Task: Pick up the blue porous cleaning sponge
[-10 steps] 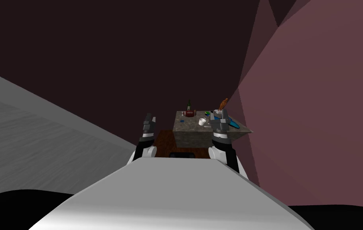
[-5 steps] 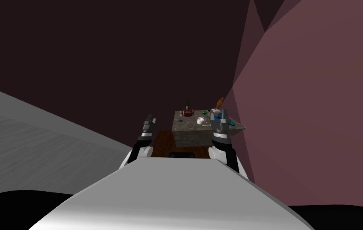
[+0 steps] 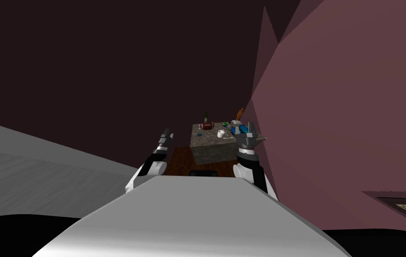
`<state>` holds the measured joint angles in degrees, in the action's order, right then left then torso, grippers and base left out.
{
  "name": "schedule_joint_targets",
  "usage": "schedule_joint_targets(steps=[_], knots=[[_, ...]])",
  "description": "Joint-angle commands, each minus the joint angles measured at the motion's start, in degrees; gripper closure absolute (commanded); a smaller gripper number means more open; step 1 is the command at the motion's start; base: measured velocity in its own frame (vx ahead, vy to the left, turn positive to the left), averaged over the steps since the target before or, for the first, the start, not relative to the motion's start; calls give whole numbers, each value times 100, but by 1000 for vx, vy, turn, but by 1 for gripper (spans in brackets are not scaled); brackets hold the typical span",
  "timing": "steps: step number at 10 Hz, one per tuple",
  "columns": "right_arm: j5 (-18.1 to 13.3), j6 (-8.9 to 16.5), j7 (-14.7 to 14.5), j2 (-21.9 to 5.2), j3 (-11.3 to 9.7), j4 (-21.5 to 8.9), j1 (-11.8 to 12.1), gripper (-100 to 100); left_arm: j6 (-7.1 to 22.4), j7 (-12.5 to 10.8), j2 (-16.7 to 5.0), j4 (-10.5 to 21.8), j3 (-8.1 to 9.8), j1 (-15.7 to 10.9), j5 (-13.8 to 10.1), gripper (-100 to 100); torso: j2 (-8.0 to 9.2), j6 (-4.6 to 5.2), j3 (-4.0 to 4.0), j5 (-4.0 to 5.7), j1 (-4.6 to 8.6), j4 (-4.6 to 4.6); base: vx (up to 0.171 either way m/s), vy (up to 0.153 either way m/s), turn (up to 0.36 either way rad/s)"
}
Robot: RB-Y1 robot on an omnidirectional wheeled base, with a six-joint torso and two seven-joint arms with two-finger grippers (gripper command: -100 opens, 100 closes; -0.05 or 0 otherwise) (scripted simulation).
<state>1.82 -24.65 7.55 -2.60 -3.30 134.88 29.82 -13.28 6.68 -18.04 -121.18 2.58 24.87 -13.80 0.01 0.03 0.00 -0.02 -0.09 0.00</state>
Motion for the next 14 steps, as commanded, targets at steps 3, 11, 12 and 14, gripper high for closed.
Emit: schedule_joint_targets(steps=[3,11,12,14], knots=[[0,0,0,0,0,0,0,0,593,-234,-520,226,216,-46,-581,-100,0,-1,0,1,3,0,-8,8,-174],[0,0,0,0,1,0,1,0,1637,-746,-1388,698,574,-192,-1675,-100,-3,-6,2,1,7,-1,-2,0,-151],[0,0,0,0,0,0,1,0,1764,-746,-1388,698,574,-192,-1706,-100,-4,-2,2,2,8,-1,0,-1,-125],[0,0,0,0,0,0,1,0,2082,-905,-1597,824,662,-221,-1961,-100,-6,-1,3,2,9,-1,2,-6,-176]])
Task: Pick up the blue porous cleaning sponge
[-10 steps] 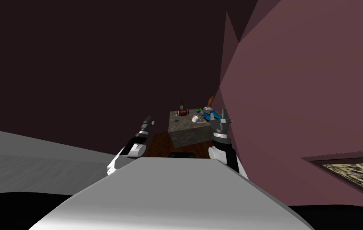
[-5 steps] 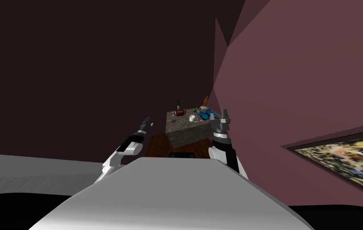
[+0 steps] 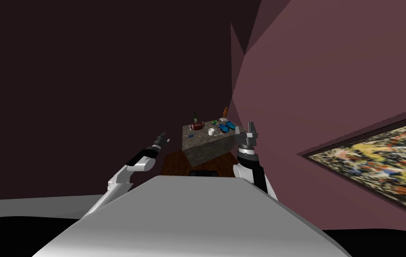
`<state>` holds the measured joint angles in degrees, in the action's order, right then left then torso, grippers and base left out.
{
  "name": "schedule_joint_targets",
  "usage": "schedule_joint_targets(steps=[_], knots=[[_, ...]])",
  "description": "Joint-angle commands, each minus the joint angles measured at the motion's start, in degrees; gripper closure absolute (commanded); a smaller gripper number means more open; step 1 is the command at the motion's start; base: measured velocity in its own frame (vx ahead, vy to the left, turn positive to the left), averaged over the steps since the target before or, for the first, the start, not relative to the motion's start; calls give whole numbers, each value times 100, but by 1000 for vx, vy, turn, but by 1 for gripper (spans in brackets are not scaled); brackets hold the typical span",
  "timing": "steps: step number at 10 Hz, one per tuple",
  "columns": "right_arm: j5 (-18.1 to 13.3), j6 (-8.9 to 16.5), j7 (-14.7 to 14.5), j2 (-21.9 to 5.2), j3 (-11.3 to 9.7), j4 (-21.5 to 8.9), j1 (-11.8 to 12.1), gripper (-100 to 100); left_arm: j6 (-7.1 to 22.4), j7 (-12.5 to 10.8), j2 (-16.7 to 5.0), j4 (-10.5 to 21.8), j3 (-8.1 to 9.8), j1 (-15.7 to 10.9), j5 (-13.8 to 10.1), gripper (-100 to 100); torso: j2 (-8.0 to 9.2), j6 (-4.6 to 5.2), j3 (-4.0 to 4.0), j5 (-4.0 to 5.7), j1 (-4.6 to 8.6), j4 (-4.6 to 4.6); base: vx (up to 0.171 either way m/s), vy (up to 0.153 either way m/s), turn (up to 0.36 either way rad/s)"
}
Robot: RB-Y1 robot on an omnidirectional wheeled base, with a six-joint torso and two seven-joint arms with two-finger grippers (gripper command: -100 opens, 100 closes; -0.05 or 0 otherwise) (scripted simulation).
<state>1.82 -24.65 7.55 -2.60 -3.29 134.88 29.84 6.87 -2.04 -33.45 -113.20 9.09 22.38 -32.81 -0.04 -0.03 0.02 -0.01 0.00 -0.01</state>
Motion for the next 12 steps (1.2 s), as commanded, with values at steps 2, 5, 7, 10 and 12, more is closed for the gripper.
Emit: schedule_joint_targets(steps=[2,5,7,10,12], knots=[[0,0,0,0,-1,0,-1,0,397,-204,-265,154,96,2,-312,-100,-2,6,1,1,2,0,6,-8,-198],[0,0,0,0,0,0,0,0,894,-581,-672,413,260,-38,-801,-100,-1,-1,1,0,1,0,9,-11,-196],[0,0,0,0,0,0,0,0,1085,-581,-672,413,260,-38,-801,-100,-3,-1,2,1,3,-1,9,-5,-64],[0,0,0,0,0,0,0,0,1578,-1001,-1059,675,409,-59,-1261,-100,-3,-2,2,0,3,-1,12,-12,-211],[0,0,0,0,0,0,1,0,1804,-1001,-1059,675,409,-59,-1261,-100,-4,-2,2,1,4,-1,13,-7,-79]])
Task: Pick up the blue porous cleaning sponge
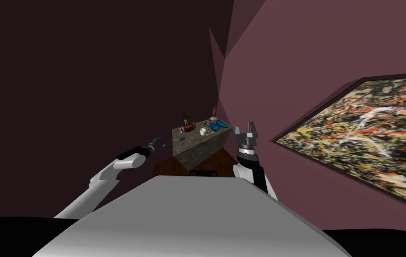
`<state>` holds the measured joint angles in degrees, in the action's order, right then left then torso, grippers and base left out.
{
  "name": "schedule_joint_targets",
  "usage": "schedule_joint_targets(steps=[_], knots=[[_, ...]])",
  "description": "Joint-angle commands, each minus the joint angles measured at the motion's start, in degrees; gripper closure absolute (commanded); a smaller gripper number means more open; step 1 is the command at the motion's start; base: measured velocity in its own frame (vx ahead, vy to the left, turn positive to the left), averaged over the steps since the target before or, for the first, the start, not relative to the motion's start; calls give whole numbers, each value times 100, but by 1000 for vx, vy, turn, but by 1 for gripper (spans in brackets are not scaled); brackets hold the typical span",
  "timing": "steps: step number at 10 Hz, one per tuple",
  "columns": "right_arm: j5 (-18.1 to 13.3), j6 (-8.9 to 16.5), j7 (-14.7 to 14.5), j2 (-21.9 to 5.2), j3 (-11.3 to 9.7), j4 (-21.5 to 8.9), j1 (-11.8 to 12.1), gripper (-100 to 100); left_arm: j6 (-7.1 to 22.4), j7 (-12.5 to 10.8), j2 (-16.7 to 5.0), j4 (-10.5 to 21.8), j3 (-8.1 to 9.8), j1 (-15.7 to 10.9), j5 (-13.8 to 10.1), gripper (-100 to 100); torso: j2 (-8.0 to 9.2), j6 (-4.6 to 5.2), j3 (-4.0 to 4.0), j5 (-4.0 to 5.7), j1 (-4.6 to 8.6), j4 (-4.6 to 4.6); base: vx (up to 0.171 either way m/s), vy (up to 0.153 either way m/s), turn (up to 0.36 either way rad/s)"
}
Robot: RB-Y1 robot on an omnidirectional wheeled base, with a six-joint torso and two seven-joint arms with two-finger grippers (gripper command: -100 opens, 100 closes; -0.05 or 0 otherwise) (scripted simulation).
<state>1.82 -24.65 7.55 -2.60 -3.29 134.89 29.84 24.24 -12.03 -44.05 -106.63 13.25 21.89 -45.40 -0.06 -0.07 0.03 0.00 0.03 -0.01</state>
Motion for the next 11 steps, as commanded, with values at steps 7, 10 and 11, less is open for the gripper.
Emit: schedule_joint_targets(steps=[7,10,11], knots=[[0,0,0,0,0,0,0,0,1365,-925,-709,529,240,-1,-787,-100,-7,1,4,0,2,-2,23,-13,-215],[0,0,0,0,0,0,0,0,1854,-1163,-868,650,288,12,-979,-100,-10,4,5,2,5,-2,31,-12,-176],[0,0,0,0,0,0,0,0,1888,-1163,-868,650,288,12,-979,-100,-8,-1,5,0,2,-2,11,0,11]])
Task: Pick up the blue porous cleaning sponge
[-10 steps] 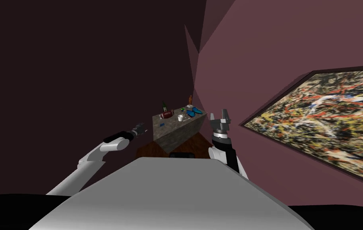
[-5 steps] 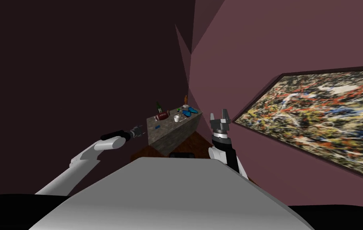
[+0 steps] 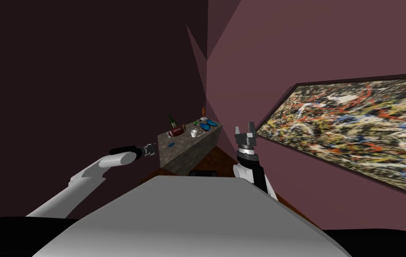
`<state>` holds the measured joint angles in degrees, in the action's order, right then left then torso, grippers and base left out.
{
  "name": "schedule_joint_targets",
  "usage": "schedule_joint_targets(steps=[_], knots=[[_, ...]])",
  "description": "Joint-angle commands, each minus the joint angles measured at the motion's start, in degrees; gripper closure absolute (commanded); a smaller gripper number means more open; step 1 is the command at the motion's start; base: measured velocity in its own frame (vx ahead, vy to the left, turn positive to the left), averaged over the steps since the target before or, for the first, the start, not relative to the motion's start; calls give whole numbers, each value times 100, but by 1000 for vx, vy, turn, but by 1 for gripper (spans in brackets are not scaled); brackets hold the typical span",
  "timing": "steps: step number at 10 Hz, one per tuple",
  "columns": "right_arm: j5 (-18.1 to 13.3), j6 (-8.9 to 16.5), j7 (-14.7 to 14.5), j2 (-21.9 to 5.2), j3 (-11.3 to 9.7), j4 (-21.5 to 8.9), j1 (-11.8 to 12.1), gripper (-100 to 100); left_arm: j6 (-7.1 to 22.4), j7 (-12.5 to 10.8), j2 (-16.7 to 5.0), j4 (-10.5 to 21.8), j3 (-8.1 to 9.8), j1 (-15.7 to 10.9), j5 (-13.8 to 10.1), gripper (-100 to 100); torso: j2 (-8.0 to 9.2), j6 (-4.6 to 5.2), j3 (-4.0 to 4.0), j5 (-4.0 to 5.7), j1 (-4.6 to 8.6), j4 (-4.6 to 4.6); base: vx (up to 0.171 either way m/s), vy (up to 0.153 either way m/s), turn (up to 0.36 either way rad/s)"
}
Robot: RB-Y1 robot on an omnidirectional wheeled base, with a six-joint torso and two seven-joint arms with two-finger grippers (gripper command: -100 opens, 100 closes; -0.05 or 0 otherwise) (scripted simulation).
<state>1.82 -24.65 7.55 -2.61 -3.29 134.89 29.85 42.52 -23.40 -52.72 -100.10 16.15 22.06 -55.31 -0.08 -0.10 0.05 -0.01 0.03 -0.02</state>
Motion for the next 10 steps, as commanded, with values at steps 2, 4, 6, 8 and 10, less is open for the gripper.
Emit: schedule_joint_targets(steps=[2,4,6,8,10], knots=[[0,0,0,0,-1,0,-1,0,411,-262,-151,114,40,12,-149,-100,-3,8,1,2,5,0,22,-12,-216],[0,0,0,0,-1,0,-1,0,752,-496,-291,228,76,33,-298,-100,-8,6,4,2,4,-1,38,-8,-191],[0,0,0,0,0,0,0,0,1073,-725,-420,336,105,58,-436,-100,-8,4,4,1,2,-2,33,-5,-158],[0,0,0,0,-1,0,-1,0,1392,-947,-538,440,128,86,-561,-100,-7,6,4,2,4,-1,31,-7,-198],[0,0,0,0,0,0,0,0,1699,-1161,-645,537,145,117,-674,-100,-8,4,4,1,4,-2,35,-6,-165]])
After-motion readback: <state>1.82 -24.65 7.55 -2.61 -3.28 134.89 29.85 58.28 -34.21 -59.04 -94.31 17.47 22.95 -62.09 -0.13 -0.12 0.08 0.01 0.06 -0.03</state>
